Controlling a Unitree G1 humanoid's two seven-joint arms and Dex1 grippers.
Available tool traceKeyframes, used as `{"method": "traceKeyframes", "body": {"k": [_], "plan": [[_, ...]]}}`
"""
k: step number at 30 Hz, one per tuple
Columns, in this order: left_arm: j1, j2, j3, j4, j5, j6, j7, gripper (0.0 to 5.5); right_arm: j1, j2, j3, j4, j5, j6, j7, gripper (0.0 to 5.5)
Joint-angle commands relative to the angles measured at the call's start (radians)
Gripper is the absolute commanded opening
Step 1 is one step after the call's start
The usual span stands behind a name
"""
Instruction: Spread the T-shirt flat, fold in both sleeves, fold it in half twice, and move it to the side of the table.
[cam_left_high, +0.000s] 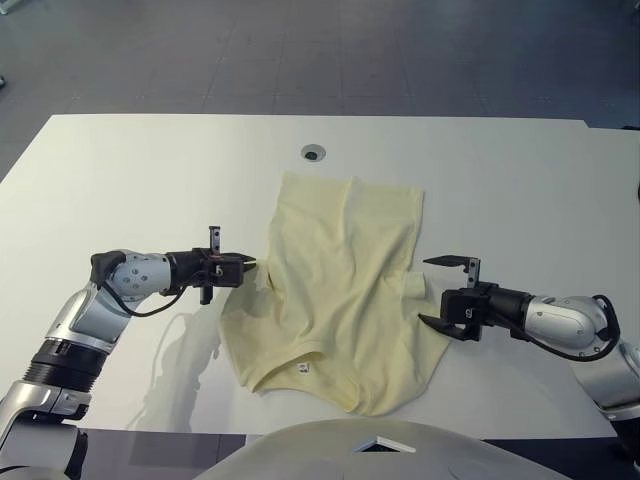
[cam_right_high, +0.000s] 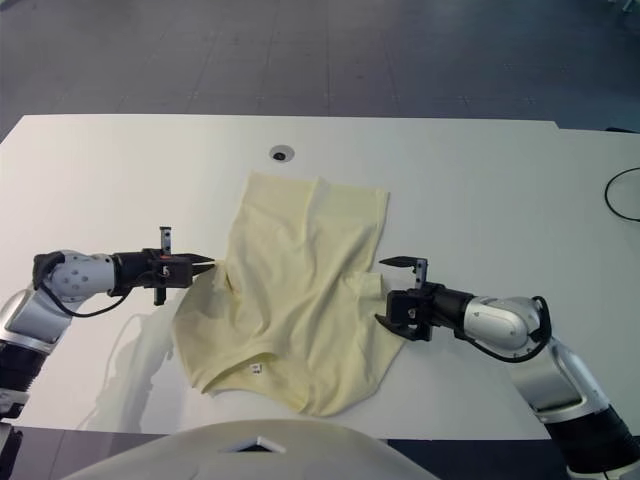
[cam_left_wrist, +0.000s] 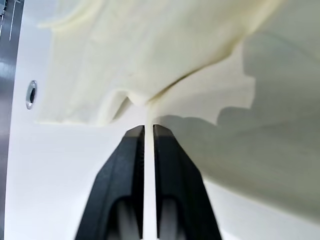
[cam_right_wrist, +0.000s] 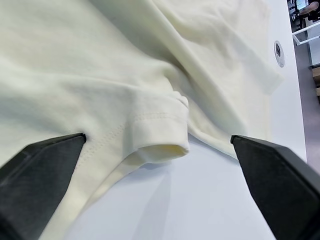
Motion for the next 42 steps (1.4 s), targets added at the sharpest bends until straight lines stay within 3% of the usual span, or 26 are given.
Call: {"method": "traceKeyframes", "body": {"k": [1, 12, 21, 32, 38, 42], "plan": [[0.007, 0.039, -0.012, 0.038, 0.050, -0.036, 0.004, 0.03, 0.051, -0.041, -0.003, 0.045, -0.043, 0.008, 0.011, 5.40], [0.152, 0.119, 0.012, -0.052, 0.050, -0.066, 0.012, 0.03, 0.099, -0.116, -0.065, 0.184, -0.068, -0.004, -0.033, 5.40], [0.355, 0.228, 0.103, -0.290, -0.024, 0.010, -0.026, 0.03, 0.274, -0.149, -0.161, 0.077, -0.003, 0.049, 0.005, 5.40], [0.364, 0.245, 0.198, -0.363, -0.072, 0.076, -0.040, 0.03, 0.218, -0.141, -0.234, -0.005, 0.118, 0.179, 0.047, 5.40], [0.254, 0.250, 0.307, -0.434, -0.286, 0.182, -0.096, 1.05, 0.135, -0.162, -0.390, -0.101, 0.274, 0.276, 0.112, 5.40], [0.062, 0.179, 0.243, -0.372, -0.278, 0.226, -0.078, 1.69, -0.031, -0.167, -0.338, -0.062, 0.241, 0.303, 0.080, 5.40]]}}
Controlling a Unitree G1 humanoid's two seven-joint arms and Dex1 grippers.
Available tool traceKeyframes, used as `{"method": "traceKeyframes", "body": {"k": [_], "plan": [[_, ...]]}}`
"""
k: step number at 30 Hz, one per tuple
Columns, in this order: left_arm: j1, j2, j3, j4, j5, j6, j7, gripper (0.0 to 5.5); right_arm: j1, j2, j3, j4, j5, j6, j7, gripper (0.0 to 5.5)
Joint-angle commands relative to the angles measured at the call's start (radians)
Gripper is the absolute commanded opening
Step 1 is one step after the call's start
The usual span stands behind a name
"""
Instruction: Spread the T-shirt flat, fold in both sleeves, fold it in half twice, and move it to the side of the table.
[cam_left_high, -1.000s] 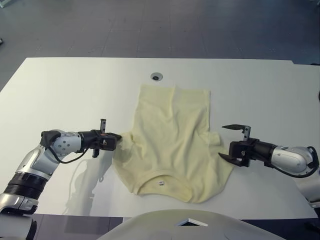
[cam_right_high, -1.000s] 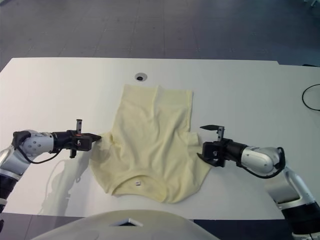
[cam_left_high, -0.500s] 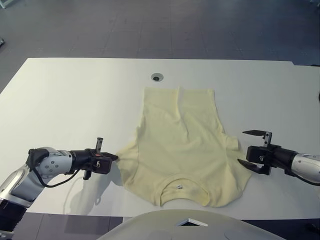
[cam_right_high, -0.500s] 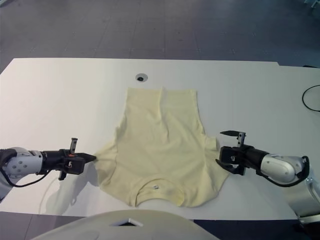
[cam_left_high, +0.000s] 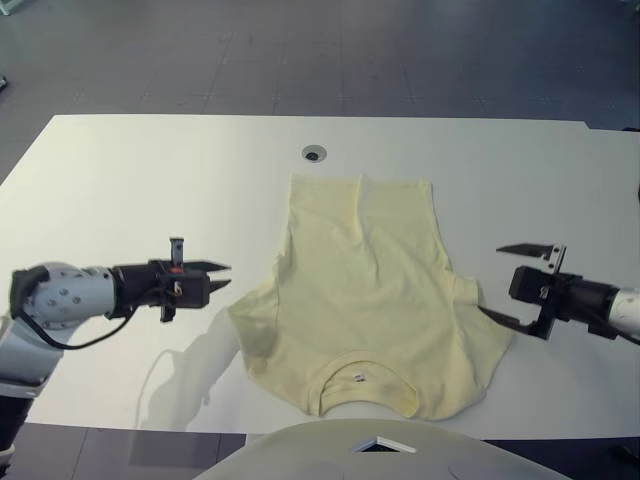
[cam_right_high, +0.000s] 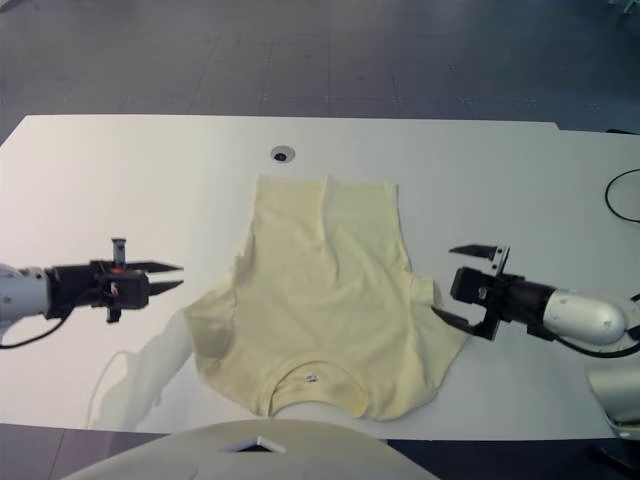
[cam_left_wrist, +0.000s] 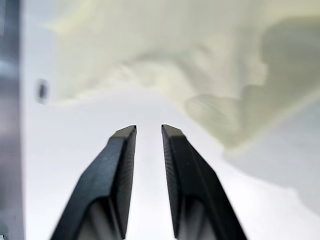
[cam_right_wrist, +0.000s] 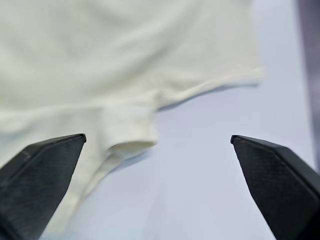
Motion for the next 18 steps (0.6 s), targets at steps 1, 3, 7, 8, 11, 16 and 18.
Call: {"method": "traceKeyframes", "body": {"k": [1, 3, 7, 8, 11, 16, 18], "plan": [[-0.218, -0.092, -0.092, 0.085, 0.057, 0.045, 0.042, 1.82, -0.198, -0.001, 0.082, 0.057, -0.026, 0.036, -0.024, 5.40], [-0.325, -0.190, -0.163, 0.178, 0.129, 0.050, 0.107, 2.14, -0.286, 0.028, 0.144, 0.097, -0.022, 0.055, -0.018, 5.40], [-0.493, -0.404, -0.286, 0.397, 0.245, 0.006, 0.243, 2.96, -0.525, 0.156, 0.307, 0.263, -0.112, 0.032, -0.091, 5.40], [-0.534, -0.458, -0.317, 0.469, 0.275, -0.014, 0.277, 3.09, -0.595, 0.209, 0.348, 0.336, -0.147, 0.016, -0.131, 5.40], [-0.655, -0.587, -0.394, 0.728, 0.383, -0.078, 0.405, 3.60, -0.766, 0.333, 0.438, 0.595, -0.248, -0.069, -0.245, 5.40], [-0.849, -0.724, -0.457, 1.156, 0.492, -0.184, 0.601, 4.53, -1.000, 0.490, 0.517, 1.113, -0.348, -0.264, -0.420, 5.40], [-0.895, -0.746, -0.465, 1.260, 0.513, -0.211, 0.655, 4.91, -1.058, 0.527, 0.528, 1.261, -0.368, -0.331, -0.472, 5.40]]}}
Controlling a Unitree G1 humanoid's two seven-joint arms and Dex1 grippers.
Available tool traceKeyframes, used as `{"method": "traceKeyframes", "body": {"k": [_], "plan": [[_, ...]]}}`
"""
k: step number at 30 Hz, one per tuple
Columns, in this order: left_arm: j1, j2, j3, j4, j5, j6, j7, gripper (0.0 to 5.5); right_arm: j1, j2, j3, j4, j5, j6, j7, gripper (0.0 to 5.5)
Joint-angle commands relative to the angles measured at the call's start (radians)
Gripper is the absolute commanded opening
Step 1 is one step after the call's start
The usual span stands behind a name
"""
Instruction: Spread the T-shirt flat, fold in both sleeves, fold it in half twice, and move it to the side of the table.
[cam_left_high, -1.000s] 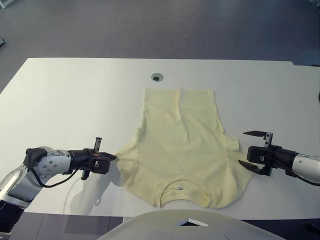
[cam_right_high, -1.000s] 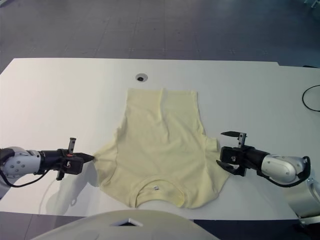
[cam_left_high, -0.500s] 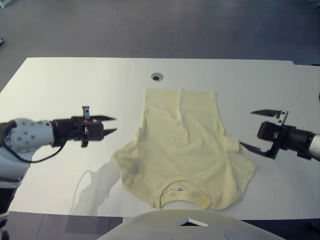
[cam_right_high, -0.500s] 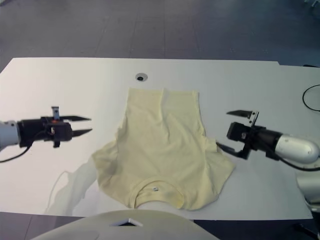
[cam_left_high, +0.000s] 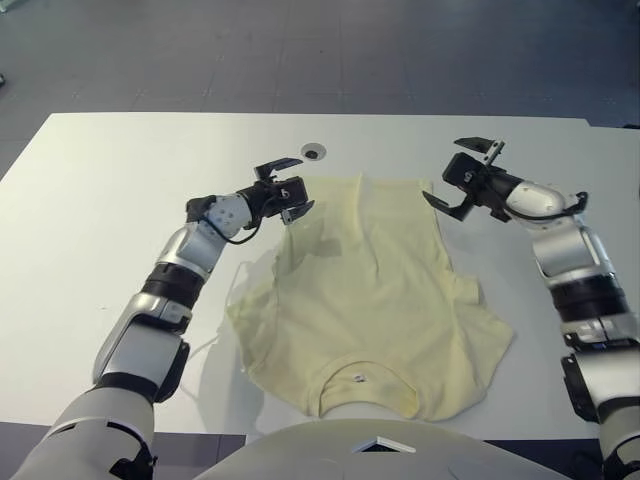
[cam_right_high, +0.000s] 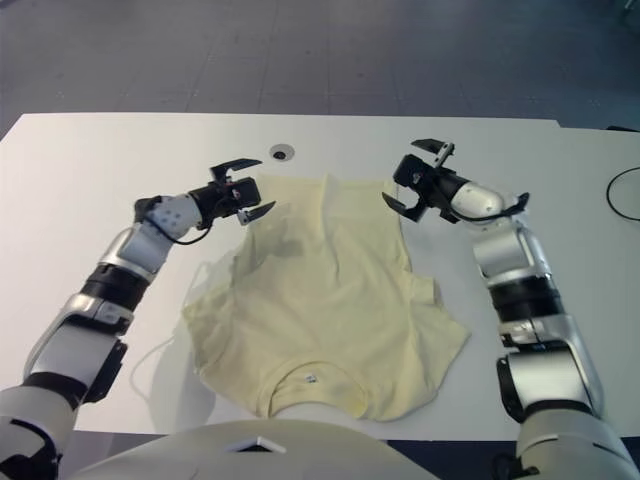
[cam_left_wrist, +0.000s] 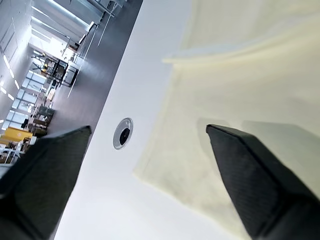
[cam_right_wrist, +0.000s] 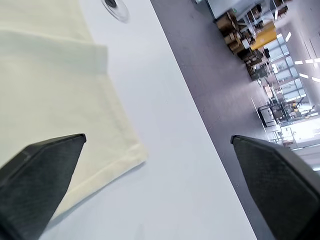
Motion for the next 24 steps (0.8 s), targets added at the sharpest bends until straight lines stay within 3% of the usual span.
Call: {"method": "traceKeyframes", "body": {"k": [1, 3, 11, 24], "plan": [[-0.150, -0.062, -0.030, 0.280, 0.072, -0.080, 0.140, 5.04, -0.168, 0.096, 0.036, 0.376, -0.061, -0.164, -0.123, 5.40], [-0.173, -0.076, -0.041, 0.355, 0.089, -0.101, 0.178, 5.36, -0.198, 0.118, 0.044, 0.468, -0.072, -0.210, -0.145, 5.40], [-0.218, -0.129, -0.094, 0.542, 0.180, -0.120, 0.342, 5.36, -0.272, 0.183, 0.078, 0.726, -0.148, -0.286, -0.300, 5.40], [-0.196, -0.075, -0.147, 0.599, 0.244, -0.065, 0.377, 5.36, -0.276, 0.135, 0.111, 0.807, -0.221, -0.213, -0.396, 5.40]]}}
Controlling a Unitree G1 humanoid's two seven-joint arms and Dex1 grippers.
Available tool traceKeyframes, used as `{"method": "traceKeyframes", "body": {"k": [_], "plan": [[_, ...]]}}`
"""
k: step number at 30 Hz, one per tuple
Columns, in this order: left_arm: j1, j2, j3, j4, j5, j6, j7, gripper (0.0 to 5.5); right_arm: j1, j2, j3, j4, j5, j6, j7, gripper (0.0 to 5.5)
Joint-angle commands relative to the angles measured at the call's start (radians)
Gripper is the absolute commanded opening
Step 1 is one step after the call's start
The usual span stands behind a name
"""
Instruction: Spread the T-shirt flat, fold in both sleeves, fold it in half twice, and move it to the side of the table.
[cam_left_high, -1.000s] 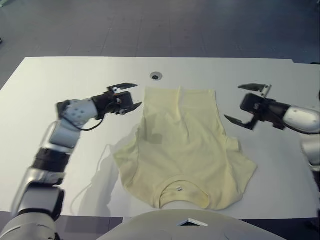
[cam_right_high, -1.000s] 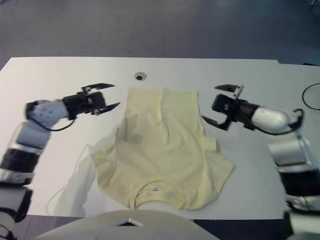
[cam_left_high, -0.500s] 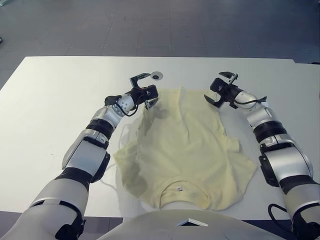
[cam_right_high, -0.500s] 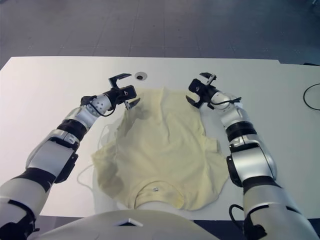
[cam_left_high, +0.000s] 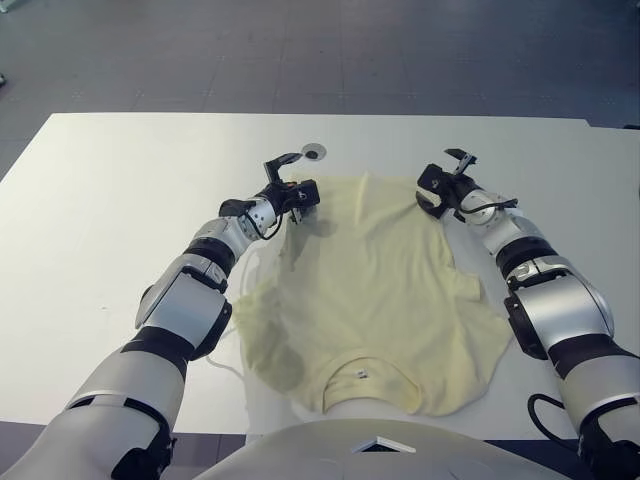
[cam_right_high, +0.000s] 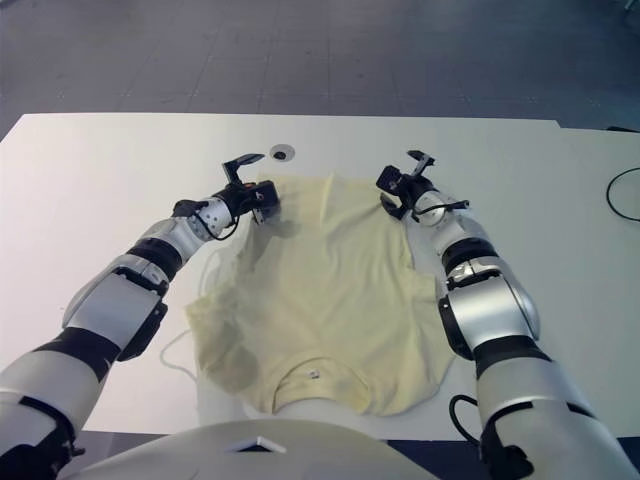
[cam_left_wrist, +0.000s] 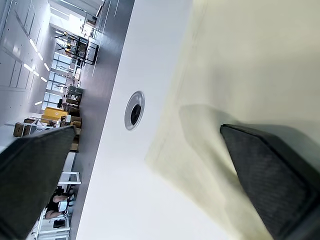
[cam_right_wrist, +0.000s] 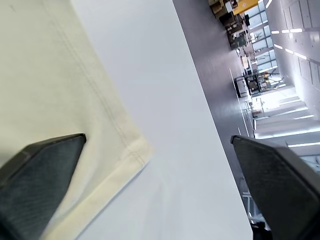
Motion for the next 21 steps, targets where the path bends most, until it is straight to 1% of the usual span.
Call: {"method": "traceKeyframes", "body": {"k": [1, 6, 10, 15, 21], "plan": [[0.025, 0.036, -0.024, 0.042, 0.042, 0.055, -0.009, 5.36, 0.009, -0.022, 0.002, 0.026, -0.012, 0.032, 0.001, 5.40], [0.022, 0.030, -0.027, 0.044, 0.043, 0.065, -0.007, 5.36, 0.015, -0.016, -0.004, 0.027, -0.006, 0.024, 0.003, 5.40], [0.018, 0.017, -0.016, 0.035, 0.029, 0.028, 0.003, 5.36, 0.009, -0.002, -0.044, 0.008, 0.039, -0.061, 0.012, 5.40], [-0.002, 0.000, 0.017, 0.020, -0.007, -0.029, -0.009, 5.36, 0.000, 0.000, -0.117, -0.017, 0.122, -0.160, 0.042, 5.40], [-0.036, 0.000, 0.091, -0.004, -0.078, -0.077, -0.026, 5.36, -0.012, -0.020, -0.160, -0.045, 0.163, -0.192, 0.067, 5.40]]}}
